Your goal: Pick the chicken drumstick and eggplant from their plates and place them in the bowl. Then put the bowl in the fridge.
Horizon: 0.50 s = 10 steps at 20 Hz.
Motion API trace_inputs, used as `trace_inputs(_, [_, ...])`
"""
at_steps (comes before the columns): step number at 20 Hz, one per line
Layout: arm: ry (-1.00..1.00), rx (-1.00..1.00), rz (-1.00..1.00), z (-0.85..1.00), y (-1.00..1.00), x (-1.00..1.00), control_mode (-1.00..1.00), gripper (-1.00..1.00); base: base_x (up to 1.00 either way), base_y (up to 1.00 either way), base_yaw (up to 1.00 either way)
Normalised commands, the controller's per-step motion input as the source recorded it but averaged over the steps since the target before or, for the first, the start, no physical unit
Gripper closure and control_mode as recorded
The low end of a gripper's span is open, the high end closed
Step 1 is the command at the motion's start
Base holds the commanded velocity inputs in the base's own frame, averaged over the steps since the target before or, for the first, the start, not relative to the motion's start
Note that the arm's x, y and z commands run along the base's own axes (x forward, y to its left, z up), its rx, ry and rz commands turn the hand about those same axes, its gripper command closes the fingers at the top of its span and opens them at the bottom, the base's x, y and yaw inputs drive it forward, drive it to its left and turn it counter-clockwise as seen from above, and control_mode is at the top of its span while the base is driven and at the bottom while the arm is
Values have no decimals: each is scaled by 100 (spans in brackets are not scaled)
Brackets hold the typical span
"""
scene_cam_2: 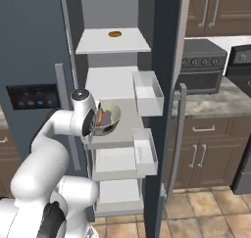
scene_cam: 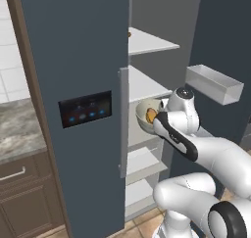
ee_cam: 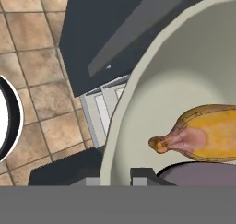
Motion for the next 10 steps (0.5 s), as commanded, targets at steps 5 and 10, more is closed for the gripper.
trace_inputs(5, [0,0,0,0,0,0,100,100,48,-30,5])
trace_inputs(10, [0,0,0,0,0,0,100,100,31,-20,9])
